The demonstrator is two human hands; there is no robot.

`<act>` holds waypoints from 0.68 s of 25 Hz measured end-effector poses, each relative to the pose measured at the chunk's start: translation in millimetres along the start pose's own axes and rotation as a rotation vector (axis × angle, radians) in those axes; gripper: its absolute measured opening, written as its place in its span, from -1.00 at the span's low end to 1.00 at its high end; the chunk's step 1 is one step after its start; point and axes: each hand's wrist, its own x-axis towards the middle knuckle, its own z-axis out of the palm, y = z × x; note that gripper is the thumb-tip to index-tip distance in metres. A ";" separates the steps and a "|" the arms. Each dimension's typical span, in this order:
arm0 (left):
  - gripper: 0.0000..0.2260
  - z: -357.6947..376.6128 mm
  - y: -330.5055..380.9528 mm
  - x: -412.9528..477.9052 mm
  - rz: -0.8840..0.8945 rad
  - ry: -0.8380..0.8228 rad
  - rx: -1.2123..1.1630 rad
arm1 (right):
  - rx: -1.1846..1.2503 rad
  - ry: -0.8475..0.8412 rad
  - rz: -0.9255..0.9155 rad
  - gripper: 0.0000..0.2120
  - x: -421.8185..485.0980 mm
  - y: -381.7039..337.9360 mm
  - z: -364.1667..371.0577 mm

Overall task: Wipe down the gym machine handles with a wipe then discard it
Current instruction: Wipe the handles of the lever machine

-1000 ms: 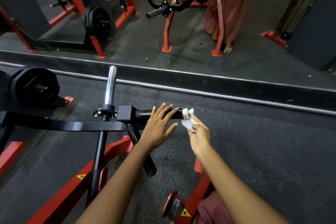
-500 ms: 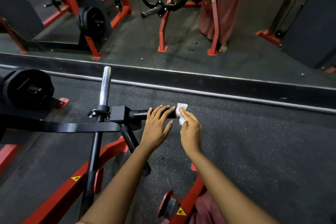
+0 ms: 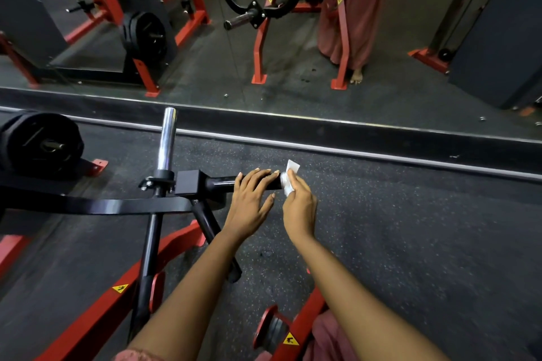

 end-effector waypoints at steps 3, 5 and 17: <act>-0.48 -1.8 0.6 0.1 0.004 -0.017 -0.024 | 0.027 0.000 0.111 -0.57 7.3 -0.8 -0.3; -0.47 -2.0 0.2 1.1 -0.002 -0.025 -0.031 | 0.063 0.019 0.150 -0.58 -3.6 -0.3 0.4; -0.48 16.3 120.6 -33.7 0.117 -0.206 0.016 | 0.053 0.041 0.052 -0.62 -24.5 50.4 -132.0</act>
